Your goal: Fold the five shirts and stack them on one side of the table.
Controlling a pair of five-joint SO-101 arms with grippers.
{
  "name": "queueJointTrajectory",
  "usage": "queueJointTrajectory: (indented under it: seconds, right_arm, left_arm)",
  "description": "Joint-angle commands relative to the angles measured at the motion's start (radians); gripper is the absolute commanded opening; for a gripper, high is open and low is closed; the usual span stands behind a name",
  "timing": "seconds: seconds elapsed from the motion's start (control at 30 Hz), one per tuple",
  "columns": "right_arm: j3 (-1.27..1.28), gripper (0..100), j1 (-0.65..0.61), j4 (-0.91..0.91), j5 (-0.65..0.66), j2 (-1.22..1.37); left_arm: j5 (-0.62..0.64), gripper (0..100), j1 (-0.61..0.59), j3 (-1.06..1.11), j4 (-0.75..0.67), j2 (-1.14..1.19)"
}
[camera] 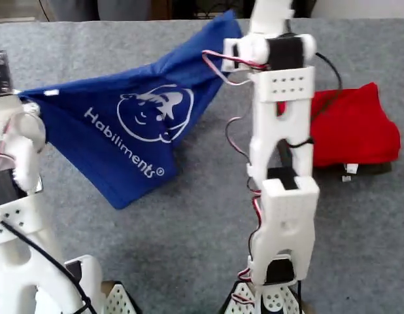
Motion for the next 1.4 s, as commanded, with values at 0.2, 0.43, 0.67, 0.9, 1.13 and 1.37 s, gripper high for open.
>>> queueJointTrajectory:
  seconds: [0.2,0.43,0.67,0.9,1.13,1.37]
  right_arm:
    - [0.209,1.3,0.095,0.005,0.213,-0.318]
    - [0.346,1.3,0.118,0.003,0.333,-0.556]
    - [0.351,1.3,0.242,-0.002,0.381,-0.613]
    - [0.282,1.3,0.264,0.002,0.373,-0.694]
    - [0.295,1.3,0.193,0.003,0.358,-0.822]
    - [0.610,1.5,0.038,0.002,0.351,-0.852]
  left_arm:
    - [-0.040,3,0.028,-0.269,-0.009,-0.003]
    - [-0.103,3,0.085,-0.441,-0.014,-0.002]
    - [-0.147,3,0.047,-0.596,-0.009,-0.003]
    - [-0.150,3,0.028,-0.751,0.097,-0.014]
    - [-0.146,3,0.031,-0.739,0.345,-0.012]
    - [-0.153,3,0.022,-0.562,0.353,-0.012]
